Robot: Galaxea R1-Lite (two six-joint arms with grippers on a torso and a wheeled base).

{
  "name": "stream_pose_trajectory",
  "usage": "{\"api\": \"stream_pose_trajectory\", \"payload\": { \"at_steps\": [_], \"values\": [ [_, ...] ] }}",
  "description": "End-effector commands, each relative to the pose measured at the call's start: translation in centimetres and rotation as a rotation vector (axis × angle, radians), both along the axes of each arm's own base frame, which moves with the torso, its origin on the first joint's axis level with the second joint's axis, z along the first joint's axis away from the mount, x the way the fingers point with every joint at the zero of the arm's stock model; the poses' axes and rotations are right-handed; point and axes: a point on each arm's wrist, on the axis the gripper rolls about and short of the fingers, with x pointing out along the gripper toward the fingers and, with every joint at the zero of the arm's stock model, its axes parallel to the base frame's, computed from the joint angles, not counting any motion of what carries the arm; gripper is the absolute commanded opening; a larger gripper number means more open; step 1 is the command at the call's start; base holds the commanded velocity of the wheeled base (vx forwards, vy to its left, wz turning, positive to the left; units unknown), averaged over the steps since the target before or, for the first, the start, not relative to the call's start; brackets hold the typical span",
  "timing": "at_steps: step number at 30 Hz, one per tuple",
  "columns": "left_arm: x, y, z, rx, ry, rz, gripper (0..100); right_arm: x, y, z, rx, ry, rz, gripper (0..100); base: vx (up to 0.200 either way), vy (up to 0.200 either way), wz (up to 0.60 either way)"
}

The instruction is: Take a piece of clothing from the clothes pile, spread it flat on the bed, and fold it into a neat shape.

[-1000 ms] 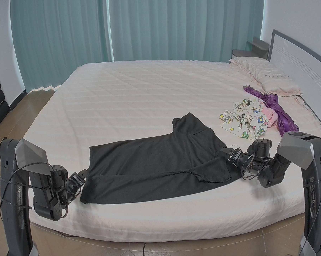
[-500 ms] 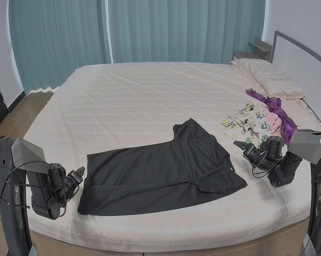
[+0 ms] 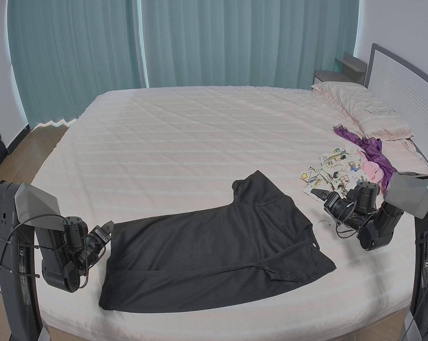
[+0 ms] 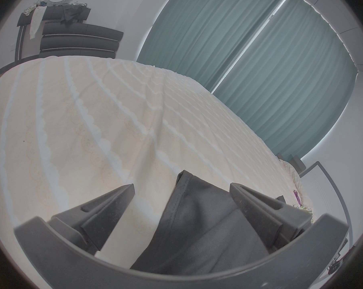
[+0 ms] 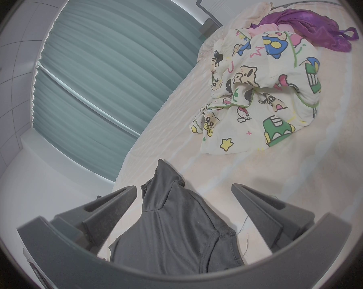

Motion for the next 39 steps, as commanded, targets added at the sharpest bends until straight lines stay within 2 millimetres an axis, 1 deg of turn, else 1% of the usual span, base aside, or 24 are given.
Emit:
{"api": "stream_pose_trajectory", "payload": {
  "at_steps": [1, 7, 14, 22, 28, 33, 36, 39],
  "values": [
    [0.1, 0.0, 0.1, 0.001, -0.018, 0.001, 100, 0.0, 0.0, -0.1, -0.001, 0.002, 0.001, 100, 0.000, 0.000, 0.00],
    [0.2, -0.1, 0.1, -0.001, -0.020, -0.001, 100, 0.0, 0.0, -0.1, -0.001, 0.002, 0.001, 100, 0.000, 0.000, 0.00],
    [0.7, -0.2, 0.4, -0.044, -0.050, 0.018, 100, 0.0, 0.1, -0.2, -0.001, 0.005, 0.002, 100, 0.000, 0.000, 0.00],
    [1.5, -0.7, 0.4, -0.045, -0.075, -0.004, 100, 0.0, 0.3, -0.4, -0.001, 0.010, 0.008, 100, 0.000, 0.000, 0.00],
    [1.8, -1.7, 0.6, -0.049, -0.086, -0.046, 100, -0.1, 0.9, -0.7, -0.004, 0.015, 0.021, 100, 0.000, 0.000, 0.00],
    [2.3, -1.8, -0.4, 0.000, -0.074, -0.091, 100, -0.1, 1.0, -0.7, -0.004, 0.017, 0.024, 100, 0.000, 0.000, 0.00],
    [2.9, -1.7, -1.5, 0.051, -0.067, -0.085, 100, -0.1, 1.0, -0.8, -0.004, 0.018, 0.024, 100, 0.000, 0.000, 0.00],
    [3.3, -1.6, -2.0, 0.084, -0.063, -0.061, 100, -0.1, 1.1, -0.8, -0.004, 0.020, 0.026, 100, 0.000, 0.000, 0.00]
  ]
}}
